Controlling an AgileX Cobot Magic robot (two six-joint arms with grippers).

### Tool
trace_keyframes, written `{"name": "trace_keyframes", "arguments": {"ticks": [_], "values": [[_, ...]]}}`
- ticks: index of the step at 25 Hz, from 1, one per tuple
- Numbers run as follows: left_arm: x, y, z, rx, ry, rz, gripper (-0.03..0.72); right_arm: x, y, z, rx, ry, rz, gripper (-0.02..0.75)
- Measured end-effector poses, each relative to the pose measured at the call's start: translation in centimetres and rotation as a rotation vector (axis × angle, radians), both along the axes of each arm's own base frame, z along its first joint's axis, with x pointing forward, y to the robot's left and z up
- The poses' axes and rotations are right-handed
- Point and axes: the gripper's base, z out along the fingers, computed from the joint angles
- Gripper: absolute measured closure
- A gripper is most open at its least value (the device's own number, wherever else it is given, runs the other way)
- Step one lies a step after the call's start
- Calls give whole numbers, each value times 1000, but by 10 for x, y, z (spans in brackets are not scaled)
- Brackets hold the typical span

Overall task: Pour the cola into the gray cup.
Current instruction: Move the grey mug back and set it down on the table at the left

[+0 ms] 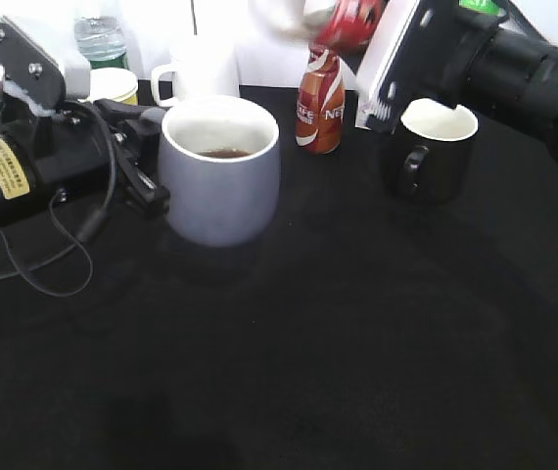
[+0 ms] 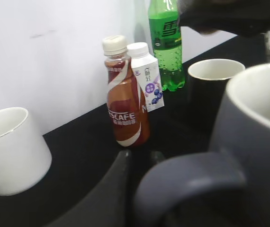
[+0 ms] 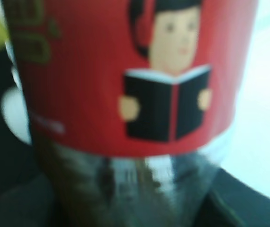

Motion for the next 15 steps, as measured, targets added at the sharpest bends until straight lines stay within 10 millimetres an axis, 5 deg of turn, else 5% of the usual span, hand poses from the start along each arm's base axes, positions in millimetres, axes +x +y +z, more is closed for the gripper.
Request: {"name": "trace_keyframes", "arguments": {"ticks": [4,6,10,15], "values": [[8,8,3,-67,15,133,612,3,-4,3,566,502,3,346],[12,13,4,-79,6,201,612,5,-6,6,751,607,18,351],[27,20,-18,-153,12,338,612,4,-17,23,819,604,-18,351],[65,4,-44,-144,22,347,612,20,-79,33,868,543,-194,351]]}}
